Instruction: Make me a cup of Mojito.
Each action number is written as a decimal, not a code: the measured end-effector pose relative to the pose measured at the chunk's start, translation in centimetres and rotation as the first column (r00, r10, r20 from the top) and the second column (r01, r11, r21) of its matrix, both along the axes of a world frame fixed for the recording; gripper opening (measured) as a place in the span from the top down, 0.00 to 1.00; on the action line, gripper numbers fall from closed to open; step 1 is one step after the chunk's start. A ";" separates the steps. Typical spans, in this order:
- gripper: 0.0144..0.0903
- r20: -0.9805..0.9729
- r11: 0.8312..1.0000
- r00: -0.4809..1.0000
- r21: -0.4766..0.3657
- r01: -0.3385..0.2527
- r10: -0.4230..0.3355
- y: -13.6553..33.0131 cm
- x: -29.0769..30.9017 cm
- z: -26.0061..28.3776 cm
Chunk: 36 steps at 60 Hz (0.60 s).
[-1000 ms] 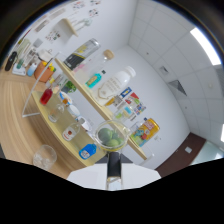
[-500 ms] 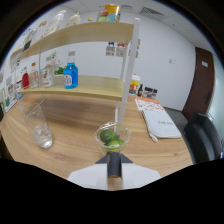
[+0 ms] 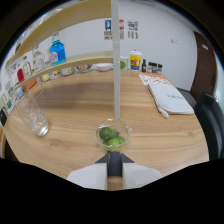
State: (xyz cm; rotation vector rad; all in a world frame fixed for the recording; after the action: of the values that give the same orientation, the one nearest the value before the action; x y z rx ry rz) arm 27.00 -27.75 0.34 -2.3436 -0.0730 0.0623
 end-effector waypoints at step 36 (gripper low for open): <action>0.07 0.002 0.956 0.996 0.280 0.085 -0.089 -1.3 -8.7 14.9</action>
State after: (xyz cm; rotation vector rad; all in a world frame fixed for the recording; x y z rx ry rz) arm 18.26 -29.04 15.27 -2.0614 0.0140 -0.0079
